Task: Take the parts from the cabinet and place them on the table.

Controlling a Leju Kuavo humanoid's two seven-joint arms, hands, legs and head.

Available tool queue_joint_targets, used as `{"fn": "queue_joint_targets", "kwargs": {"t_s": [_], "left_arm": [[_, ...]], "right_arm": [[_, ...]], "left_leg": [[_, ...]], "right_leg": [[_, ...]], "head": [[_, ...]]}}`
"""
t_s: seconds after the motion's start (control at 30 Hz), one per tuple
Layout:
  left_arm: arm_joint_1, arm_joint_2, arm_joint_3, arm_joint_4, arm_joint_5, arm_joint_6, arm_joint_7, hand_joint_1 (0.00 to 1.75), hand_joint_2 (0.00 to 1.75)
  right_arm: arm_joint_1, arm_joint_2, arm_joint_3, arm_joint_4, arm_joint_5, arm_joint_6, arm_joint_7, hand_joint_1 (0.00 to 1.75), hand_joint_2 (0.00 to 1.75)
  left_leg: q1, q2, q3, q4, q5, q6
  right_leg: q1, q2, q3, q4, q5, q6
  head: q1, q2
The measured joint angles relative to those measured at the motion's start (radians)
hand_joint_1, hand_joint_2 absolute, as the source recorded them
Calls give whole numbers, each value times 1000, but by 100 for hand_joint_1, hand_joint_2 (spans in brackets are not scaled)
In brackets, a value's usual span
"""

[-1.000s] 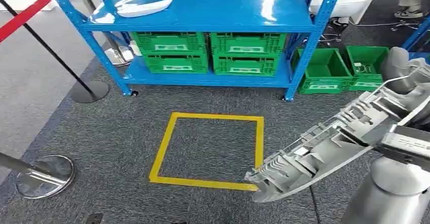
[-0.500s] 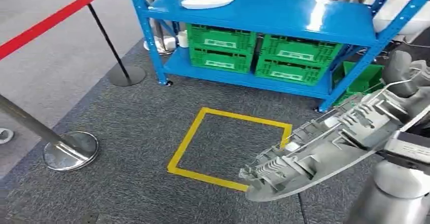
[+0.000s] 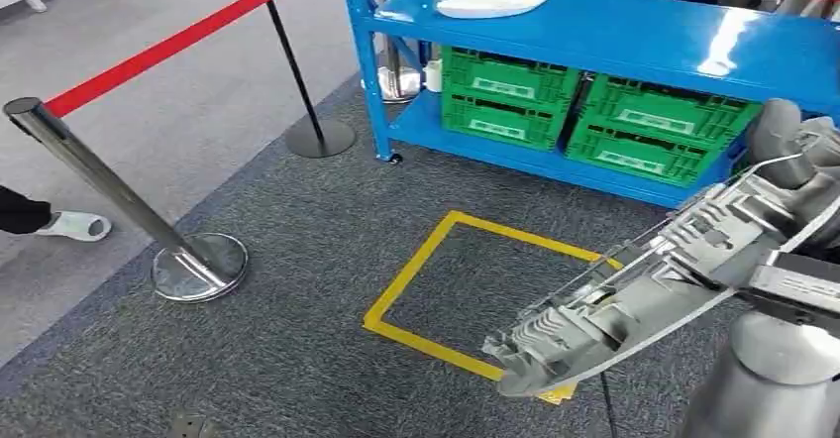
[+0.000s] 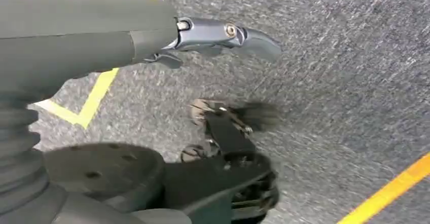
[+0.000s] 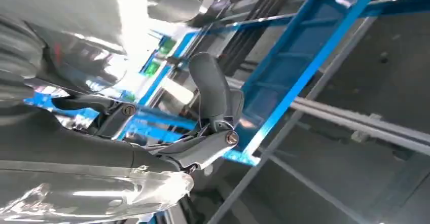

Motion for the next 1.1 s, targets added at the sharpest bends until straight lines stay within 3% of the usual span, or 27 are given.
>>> {"fn": "queue_joint_targets", "kwargs": {"t_s": [0.03,0.07,0.13,0.17,0.2,0.23,0.33,0.37,0.4,0.43,0.5,0.53,0.57,0.6,0.63,0.67,0.7,0.73,0.77,0.83,0.87,0.9,0.93,0.97,1.03,1.07,1.1], "left_arm": [[1,0,0,0,0,1,5,0,175],[3,1,0,0,3,2,10,0,175],[6,4,1,0,15,0,18,0,175],[6,6,2,0,22,-5,19,0,175],[5,7,2,0,28,-6,19,0,175],[0,8,2,0,29,-7,19,0,175],[4,8,2,0,12,-12,18,0,175],[7,8,2,0,9,-12,17,0,175],[10,8,1,0,7,-12,16,0,175],[7,9,1,0,5,-12,15,0,175],[0,9,0,0,5,-13,11,0,175],[0,9,0,0,9,-13,8,0,175],[0,9,1,0,11,-13,4,0,175],[1,9,1,0,19,-13,0,0,175],[2,9,2,0,21,-13,-1,0,175],[1,8,2,0,23,-13,-2,0,175],[1,8,2,0,24,-13,-3,0,175],[0,10,2,0,26,-13,-3,0,175],[1,10,2,0,27,-13,-4,0,175],[7,10,2,1,27,-13,-5,0,175],[8,11,2,1,27,-13,-5,0,175],[8,14,2,1,27,-12,-5,0,175],[5,11,3,1,27,-12,-5,0,175],[1,10,2,1,27,-13,-5,0,175],[-1,8,2,2,27,-13,-6,0,175],[0,8,2,2,27,-13,-6,0,175],[2,8,3,2,27,-13,-6,0,175]], "right_arm": [[4,-1,0,0,6,-1,-1,175,175],[9,-1,0,0,17,-1,-1,175,175],[13,-2,2,-3,40,-1,5,175,175],[12,-3,2,-7,48,-1,8,175,175],[11,-5,3,-14,55,-1,9,175,175],[11,-6,3,-19,57,-3,11,175,175],[10,-15,4,-26,60,-9,21,175,175],[9,-18,4,-28,60,-12,24,175,175],[11,-26,5,-32,60,-14,27,175,175],[13,-31,5,-39,59,-22,27,175,175],[25,-43,4,-47,55,-30,27,175,175],[36,-50,2,-50,53,-36,29,175,175],[45,-56,-2,-52,51,-40,29,175,175],[54,-65,-8,-58,46,-43,29,175,175],[61,-71,-15,-63,39,-46,29,175,175],[66,-76,-21,-68,34,-47,28,175,175],[70,-80,-26,-73,32,-47,26,175,175],[75,-83,-31,-73,30,-47,25,175,175],[80,-85,-34,-76,30,-48,25,175,175],[85,-88,-37,-77,30,-48,25,175,175],[85,-88,-37,-78,30,-48,24,175,175],[84,-89,-38,-79,31,-48,23,175,175],[87,-90,-40,-82,31,-48,23,175,175],[87,-90,-42,-84,31,-49,23,175,175],[90,-91,-46,-84,31,-50,23,175,175],[92,-92,-47,-84,31,-50,23,175,175],[93,-92,-48,-84,31,-50,23,175,175]], "left_leg": [[3,2,-27,58,-16,-3],[4,3,-28,63,-8,-4],[4,10,32,-45,58,-1],[2,29,83,-133,95,3],[-6,95,140,-221,118,12],[-10,99,152,-258,108,15],[-12,61,140,-251,111,35],[-7,47,146,-260,116,44],[-3,38,147,-262,119,48],[-3,26,146,-262,120,54],[-4,-1,146,-262,120,59],[-5,-16,146,-261,120,60],[-5,-30,146,-261,120,60],[-5,-47,147,-260,120,60],[-4,-63,149,-258,120,60],[-2,-78,149,-255,118,58],[-2,-90,148,-251,116,53],[-6,-100,142,-247,117,46],[-5,-108,136,-246,121,40],[1,-123,134,-256,129,28],[-1,-133,132,-256,129,23],[-4,-98,130,-248,120,20],[-8,-47,109,-208,89,14],[-6,-17,71,-132,48,8],[-1,0,-12,40,-22,2],[1,1,-29,74,-25,1],[2,1,-21,61,-5,0]], "right_leg": [[0,-14,0,0,-1,-1],[0,-27,0,0,-1,0],[0,-50,1,0,-2,2],[0,-61,3,0,-4,5],[4,-71,7,0,-7,9],[13,-83,4,9,-13,18],[12,-116,12,-5,-11,31],[9,-117,17,-5,-16,40],[6,-60,11,11,-31,44],[5,-15,-14,65,-66,43],[8,12,-90,222,-136,43],[9,14,-125,288,-155,43],[9,14,-140,304,-146,43],[8,14,-130,269,-112,42],[7,18,-99,194,-63,41],[4,34,-57,102,-15,41],[-4,79,-22,22,12,43],[-8,110,-15,12,-6,44],[-6,92,-14,11,1,33],[1,79,-16,12,4,23],[-6,67,-13,5,8,15],[-6,53,-9,1,10,10],[-6,40,-8,0,9,2],[-5,26,-8,0,8,0],[-2,-4,-8,0,6,-1],[-2,-18,-8,0,6,-1],[-2,-30,-8,0,5,-1]], "head": [[0,0],[0,0],[0,0],[0,0],[-1,0],[-4,0],[0,0],[-3,0],[3,0],[6,0],[11,0],[12,0],[12,0],[12,0],[13,0],[13,0],[13,0],[13,0],[13,0],[13,0],[11,0],[12,0],[-3,0],[-3,0],[-3,0],[-3,0],[-3,0]]}}
